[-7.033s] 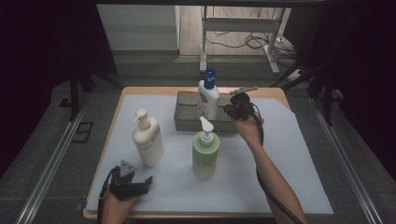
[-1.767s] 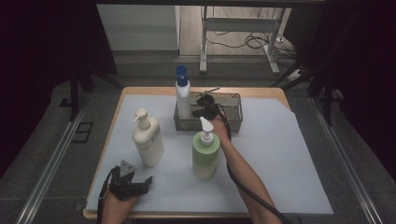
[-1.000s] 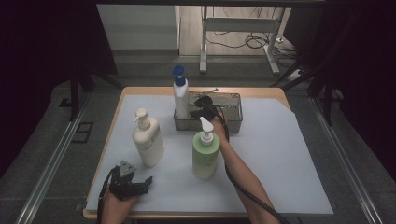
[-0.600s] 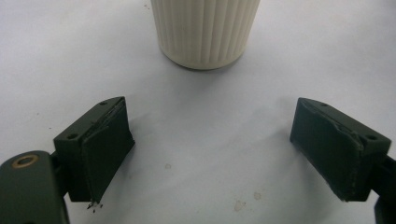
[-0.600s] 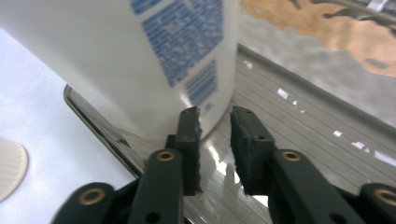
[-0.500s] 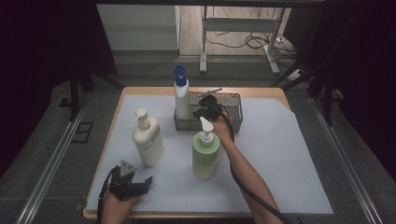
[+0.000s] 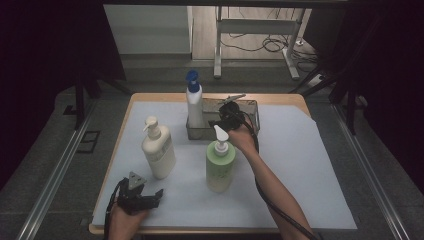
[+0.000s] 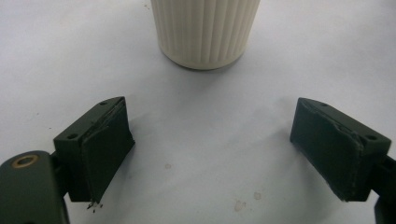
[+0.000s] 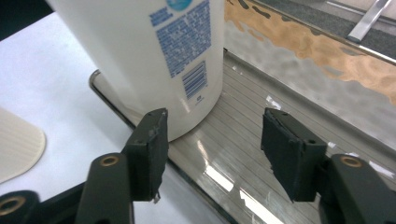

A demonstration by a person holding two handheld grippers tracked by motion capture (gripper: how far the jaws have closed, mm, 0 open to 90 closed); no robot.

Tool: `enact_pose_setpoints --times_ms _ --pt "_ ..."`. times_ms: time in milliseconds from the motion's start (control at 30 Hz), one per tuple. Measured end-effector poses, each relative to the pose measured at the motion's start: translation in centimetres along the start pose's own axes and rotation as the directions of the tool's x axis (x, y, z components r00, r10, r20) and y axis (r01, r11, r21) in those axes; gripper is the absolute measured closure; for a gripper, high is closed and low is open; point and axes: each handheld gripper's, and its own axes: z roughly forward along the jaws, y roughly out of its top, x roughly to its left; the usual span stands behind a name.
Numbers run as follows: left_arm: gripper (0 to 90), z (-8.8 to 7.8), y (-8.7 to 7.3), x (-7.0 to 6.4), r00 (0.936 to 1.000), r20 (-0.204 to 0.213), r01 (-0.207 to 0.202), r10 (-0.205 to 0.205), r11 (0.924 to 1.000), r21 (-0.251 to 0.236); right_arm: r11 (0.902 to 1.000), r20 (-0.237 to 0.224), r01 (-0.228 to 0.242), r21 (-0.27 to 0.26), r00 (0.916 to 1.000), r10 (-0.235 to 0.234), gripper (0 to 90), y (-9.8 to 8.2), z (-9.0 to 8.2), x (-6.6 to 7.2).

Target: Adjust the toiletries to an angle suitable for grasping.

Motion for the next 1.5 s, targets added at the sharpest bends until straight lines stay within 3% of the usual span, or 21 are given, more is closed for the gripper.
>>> enact_pose_setpoints --times_ms 333,800,1367,1500 --pt "11.9 0.0 0.0 0.0 1.0000 -0.001 0.000 0.000 1.0000 -0.001 0.9989 -0.002 0.042 -0.021 0.9991 -0.042 32.2 -0.4 -2.0 0.4" --pt "12.0 0.0 0.0 0.0 1.0000 -0.002 0.000 0.000 1.0000 -0.002 0.9967 -0.009 0.076 -0.026 0.9970 -0.077 28.1 -1.8 -4.5 0.1" --pt "12.0 0.0 -0.1 -0.1 1.0000 -0.003 0.001 -0.001 1.0000 -0.004 0.9964 -0.044 0.066 -0.053 0.9967 -0.069 21.2 -4.2 -7.1 -0.2" --pt "12.1 0.0 -0.1 -0.1 1.0000 -0.004 0.000 0.000 1.0000 -0.003 0.9959 -0.037 0.081 -0.040 0.9959 -0.083 20.1 -4.9 -7.5 -0.4"
